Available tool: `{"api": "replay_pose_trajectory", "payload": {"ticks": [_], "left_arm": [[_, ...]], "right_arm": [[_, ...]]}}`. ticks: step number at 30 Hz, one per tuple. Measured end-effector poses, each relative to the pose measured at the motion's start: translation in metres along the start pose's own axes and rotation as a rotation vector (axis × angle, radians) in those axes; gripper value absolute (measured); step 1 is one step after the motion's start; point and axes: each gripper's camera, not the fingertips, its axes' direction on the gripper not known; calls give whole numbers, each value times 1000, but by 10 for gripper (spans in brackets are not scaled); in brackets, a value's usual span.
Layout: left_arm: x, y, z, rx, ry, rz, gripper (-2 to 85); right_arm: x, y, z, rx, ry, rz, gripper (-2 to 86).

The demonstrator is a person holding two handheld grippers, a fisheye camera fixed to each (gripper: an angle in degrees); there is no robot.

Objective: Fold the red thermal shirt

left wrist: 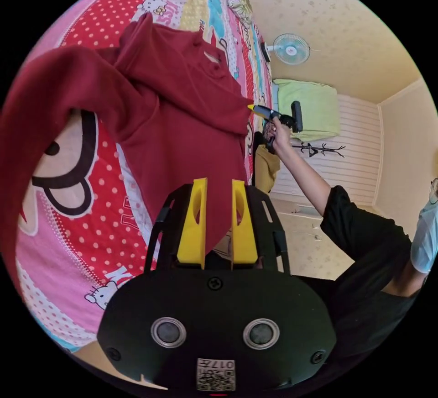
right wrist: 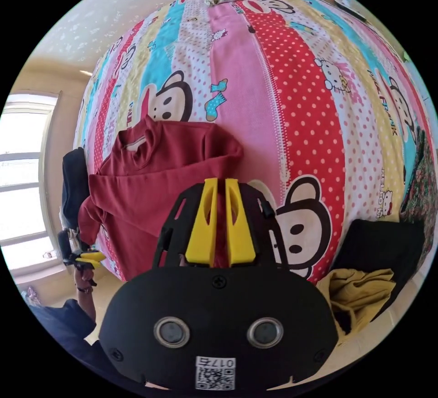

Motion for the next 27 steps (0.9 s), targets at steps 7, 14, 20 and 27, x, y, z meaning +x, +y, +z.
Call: {"api": "replay_pose_trajectory", "payload": {"ticks": [7, 14, 20, 27], "left_arm": [[-7, 30, 41, -68, 54, -63, 84], [-27, 62, 8, 136, -48, -215, 101], [-54, 135, -103, 576, -287, -435, 108], [-131, 206, -134, 830, -210, -699, 117]], "right_arm": [[26, -31, 20, -64, -14, 11, 66], [-3, 42, 56, -149, -85, -81, 120], [-3, 16, 91, -314, -39, -125, 75], [-14, 3, 95, -367, 18, -74, 73]]}}
